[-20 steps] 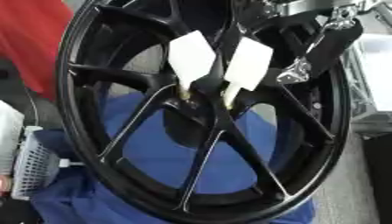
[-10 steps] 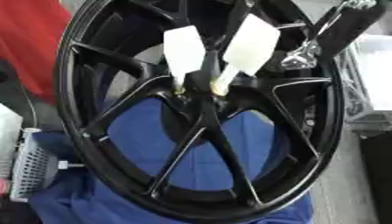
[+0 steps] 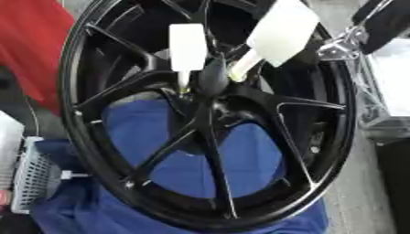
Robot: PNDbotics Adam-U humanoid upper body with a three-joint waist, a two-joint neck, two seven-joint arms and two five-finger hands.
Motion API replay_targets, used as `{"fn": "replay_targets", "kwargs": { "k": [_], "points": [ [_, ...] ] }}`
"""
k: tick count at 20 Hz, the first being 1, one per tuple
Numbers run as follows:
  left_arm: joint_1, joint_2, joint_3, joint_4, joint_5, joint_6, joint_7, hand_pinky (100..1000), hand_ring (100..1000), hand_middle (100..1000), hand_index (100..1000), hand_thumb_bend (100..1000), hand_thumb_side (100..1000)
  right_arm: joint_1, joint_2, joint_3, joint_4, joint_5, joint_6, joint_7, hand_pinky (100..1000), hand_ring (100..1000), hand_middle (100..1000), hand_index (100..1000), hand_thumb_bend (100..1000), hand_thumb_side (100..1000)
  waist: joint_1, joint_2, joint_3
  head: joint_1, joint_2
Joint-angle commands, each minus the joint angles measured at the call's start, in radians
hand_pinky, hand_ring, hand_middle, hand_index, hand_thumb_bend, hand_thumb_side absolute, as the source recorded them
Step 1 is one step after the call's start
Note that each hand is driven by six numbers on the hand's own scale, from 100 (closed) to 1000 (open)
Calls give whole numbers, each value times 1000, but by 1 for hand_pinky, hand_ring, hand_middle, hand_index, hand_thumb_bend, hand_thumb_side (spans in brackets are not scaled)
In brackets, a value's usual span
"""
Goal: Pull the pin out of the wheel hub.
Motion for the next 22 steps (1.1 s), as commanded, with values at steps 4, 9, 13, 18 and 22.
{"fn": "replay_targets", "kwargs": {
  "k": [4,9,13,18,22],
  "points": [
    [2,16,15,-21,0,-4,11,764,708,604,727,412,570,99,-123,-151,-55,-52,14,-113,819,703,380,451,100,100,18,-32,-17,19,-6],
    [9,15,24,-21,-3,-9,22,764,708,604,727,413,569,292,-185,-312,-57,-40,-2,-282,821,701,379,455,100,100,39,-33,-39,33,-23],
    [21,17,36,-21,-8,-15,35,765,708,604,727,413,568,471,-184,-446,-47,31,28,-425,822,699,384,461,100,100,62,-35,-62,58,-34],
    [30,14,46,-21,-12,-20,49,764,708,604,727,414,566,645,-124,-554,-8,181,90,-544,824,708,419,494,100,100,89,-38,-86,93,-61],
    [31,13,49,-21,-15,-23,54,764,708,604,727,416,565,738,-61,-603,31,290,146,-591,826,721,466,539,100,100,103,-35,-95,106,-71]
  ]
}}
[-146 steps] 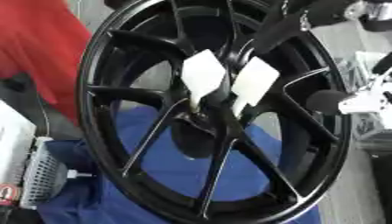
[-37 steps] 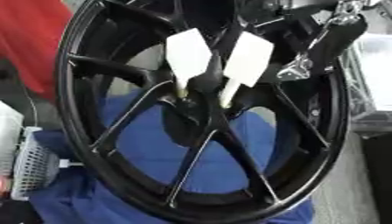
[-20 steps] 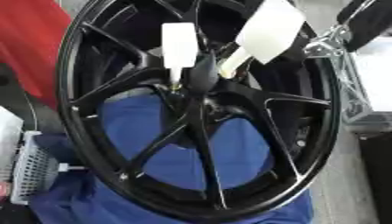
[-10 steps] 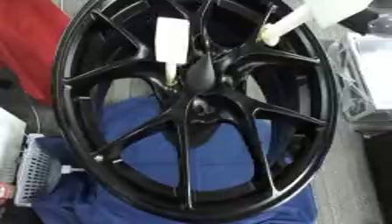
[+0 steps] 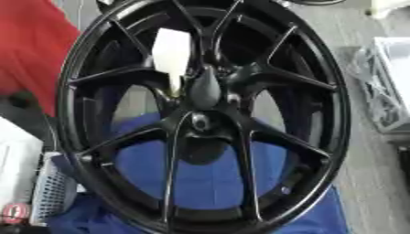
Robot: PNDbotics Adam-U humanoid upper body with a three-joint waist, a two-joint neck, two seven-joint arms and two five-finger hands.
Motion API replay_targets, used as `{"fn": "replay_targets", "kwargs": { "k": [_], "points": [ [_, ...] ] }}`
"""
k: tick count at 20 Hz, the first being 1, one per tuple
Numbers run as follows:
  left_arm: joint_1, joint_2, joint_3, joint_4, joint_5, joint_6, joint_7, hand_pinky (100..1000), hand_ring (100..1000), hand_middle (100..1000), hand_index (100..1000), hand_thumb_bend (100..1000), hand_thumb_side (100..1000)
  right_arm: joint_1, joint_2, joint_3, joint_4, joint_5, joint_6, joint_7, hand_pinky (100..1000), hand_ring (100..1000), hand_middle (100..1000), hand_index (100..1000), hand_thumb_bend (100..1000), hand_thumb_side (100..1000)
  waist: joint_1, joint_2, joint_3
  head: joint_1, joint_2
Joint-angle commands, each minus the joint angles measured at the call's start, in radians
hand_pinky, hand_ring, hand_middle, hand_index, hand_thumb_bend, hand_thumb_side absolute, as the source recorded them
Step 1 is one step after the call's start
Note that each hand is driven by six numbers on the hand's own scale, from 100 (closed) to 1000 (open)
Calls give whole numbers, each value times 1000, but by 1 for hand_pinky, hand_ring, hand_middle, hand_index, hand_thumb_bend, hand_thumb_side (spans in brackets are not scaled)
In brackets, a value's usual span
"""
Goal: Pull the pin out of the wheel hub.
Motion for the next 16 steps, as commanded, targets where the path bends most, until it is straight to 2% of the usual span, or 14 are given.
{"fn": "replay_targets", "kwargs": {
  "k": [1,3,6,8,9,10,11,13,14,15,16],
  "points": [
    [-5,12,12,-21,-6,-3,7,764,708,603,727,415,565,33,21,-55,28,84,42,-41,826,726,482,555,100,100,3,-24,-5,10,-17],
    [-2,12,15,-21,-7,-3,10,764,708,603,727,416,565,68,50,-77,60,121,71,-61,829,739,507,583,100,100,7,-23,-10,16,-19],
    [0,12,17,-21,-8,-3,13,764,708,603,727,416,565,103,80,-97,102,166,100,-67,842,767,588,673,123,100,9,-24,-17,21,-18],
    [0,12,17,-21,-8,-2,13,764,708,603,726,418,564,117,94,-109,120,186,112,-62,854,804,692,757,171,168,10,-26,-21,23,-18],
    [0,12,17,-21,-8,-2,13,763,708,603,726,419,564,123,99,-116,129,197,119,-57,861,822,737,794,184,215,10,-27,-23,24,-17],
    [0,12,17,-21,-8,-2,13,763,708,604,726,419,564,129,104,-122,138,207,128,-50,870,843,774,832,191,308,10,-27,-25,24,-16],
    [1,12,17,-21,-8,-2,14,763,709,604,726,420,564,132,107,-127,144,214,134,-43,875,856,796,860,197,437,10,-28,-27,25,-16],
    [1,12,18,-21,-8,-1,14,763,709,604,726,421,563,137,116,-140,159,221,146,-46,884,878,831,908,153,623,9,-30,-31,28,-14],
    [1,12,18,-21,-8,-1,14,763,709,604,726,421,563,137,120,-146,165,217,150,-54,886,880,834,911,129,662,8,-30,-32,29,-14],
    [1,12,18,-21,-8,-1,14,763,709,604,726,421,563,137,122,-151,169,211,152,-65,885,879,837,913,100,741,7,-31,-33,30,-13],
    [1,12,18,-21,-7,-1,14,763,709,604,726,422,563,134,124,-156,170,200,151,-84,883,873,827,912,100,720,7,-32,-33,30,-13]
  ]
}}
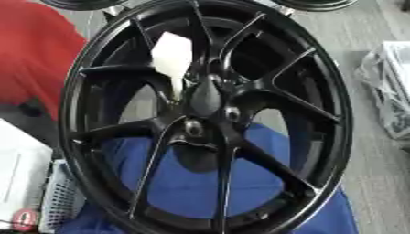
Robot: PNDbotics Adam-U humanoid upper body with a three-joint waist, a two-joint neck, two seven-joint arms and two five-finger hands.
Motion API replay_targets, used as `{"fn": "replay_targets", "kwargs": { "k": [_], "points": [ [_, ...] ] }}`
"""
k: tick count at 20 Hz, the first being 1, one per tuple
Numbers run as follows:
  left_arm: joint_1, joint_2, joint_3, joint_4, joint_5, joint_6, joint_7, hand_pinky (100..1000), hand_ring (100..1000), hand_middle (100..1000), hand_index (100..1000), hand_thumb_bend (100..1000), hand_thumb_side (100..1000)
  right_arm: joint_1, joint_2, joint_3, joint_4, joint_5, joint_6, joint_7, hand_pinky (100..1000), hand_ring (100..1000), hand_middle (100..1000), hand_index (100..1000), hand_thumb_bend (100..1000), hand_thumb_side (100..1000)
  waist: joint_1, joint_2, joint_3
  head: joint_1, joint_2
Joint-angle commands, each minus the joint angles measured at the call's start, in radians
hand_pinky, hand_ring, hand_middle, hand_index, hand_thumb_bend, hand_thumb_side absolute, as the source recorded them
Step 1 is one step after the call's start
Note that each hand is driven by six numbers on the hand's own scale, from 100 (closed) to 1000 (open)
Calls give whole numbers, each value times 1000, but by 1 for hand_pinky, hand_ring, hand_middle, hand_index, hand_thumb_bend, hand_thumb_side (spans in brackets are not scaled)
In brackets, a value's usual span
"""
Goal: Pull the pin out of the wheel hub.
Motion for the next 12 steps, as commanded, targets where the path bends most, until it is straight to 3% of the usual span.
{"fn": "replay_targets", "kwargs": {
  "k": [1,6,12],
  "points": [
    [-4,12,11,-21,-3,-2,3,763,709,604,726,423,563,-9,-19,-32,3,-22,4,-50,878,861,811,903,100,753,-4,-27,-2,4,-6],
    [-9,9,8,-21,-1,-1,-1,762,709,604,726,424,563,-39,-15,-7,-48,-213,-1,-229,853,779,700,819,100,887,-7,-29,1,-2,-8],
    [-18,7,1,-21,3,0,-8,762,709,603,725,423,562,-125,-36,97,-185,-489,26,-385,818,685,567,725,100,778,-12,-28,17,-12,-12]
  ]
}}
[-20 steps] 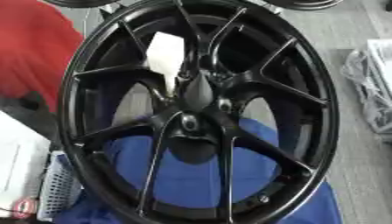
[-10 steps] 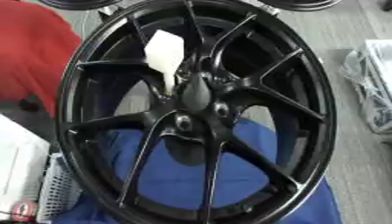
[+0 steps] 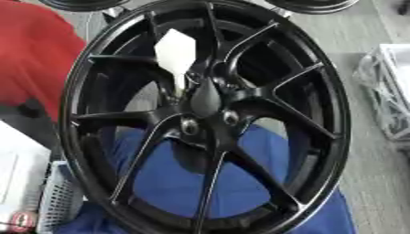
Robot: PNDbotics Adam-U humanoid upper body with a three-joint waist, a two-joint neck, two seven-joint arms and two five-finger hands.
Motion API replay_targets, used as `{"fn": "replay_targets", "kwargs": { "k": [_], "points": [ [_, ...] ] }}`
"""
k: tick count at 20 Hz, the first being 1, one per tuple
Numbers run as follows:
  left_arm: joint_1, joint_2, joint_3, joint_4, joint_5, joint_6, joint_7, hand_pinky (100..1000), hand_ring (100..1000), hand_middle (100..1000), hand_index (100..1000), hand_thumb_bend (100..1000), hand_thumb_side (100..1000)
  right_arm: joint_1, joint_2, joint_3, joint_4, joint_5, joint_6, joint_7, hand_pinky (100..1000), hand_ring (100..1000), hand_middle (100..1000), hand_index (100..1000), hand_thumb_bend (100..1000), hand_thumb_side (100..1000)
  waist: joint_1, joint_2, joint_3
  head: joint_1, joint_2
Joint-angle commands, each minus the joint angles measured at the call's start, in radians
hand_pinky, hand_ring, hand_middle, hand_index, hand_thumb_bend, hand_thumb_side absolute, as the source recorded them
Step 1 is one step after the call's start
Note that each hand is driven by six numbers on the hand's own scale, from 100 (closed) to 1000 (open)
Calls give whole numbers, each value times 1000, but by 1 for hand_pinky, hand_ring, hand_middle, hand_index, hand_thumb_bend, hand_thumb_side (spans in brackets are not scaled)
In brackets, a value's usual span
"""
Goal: Pull the pin out of the wheel hub.
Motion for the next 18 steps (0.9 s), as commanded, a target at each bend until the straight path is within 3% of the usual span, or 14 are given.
{"fn": "replay_targets", "kwargs": {
  "k": [1,4,9,18],
  "points": [
    [-15,7,1,-21,2,-1,-7,762,709,603,725,423,562,-44,-50,47,-94,-144,3,-70,818,683,565,723,100,776,-4,-26,4,-7,-12],
    [-19,6,-2,-21,4,-1,-10,762,710,603,725,424,562,-105,-65,101,-117,-238,-30,-85,820,667,545,709,100,718,-7,-26,13,-13,-12],
    [-26,4,-7,-21,8,0,-16,762,710,604,725,424,561,-204,-62,176,-121,-303,-81,-21,823,663,540,707,100,685,-11,-26,22,-19,-12],
    [-40,3,-15,-21,12,-2,-25,761,710,603,725,427,559,-310,-8,257,-121,-370,-71,45,813,656,534,705,100,724,-10,-25,37,-25,-13]
  ]
}}
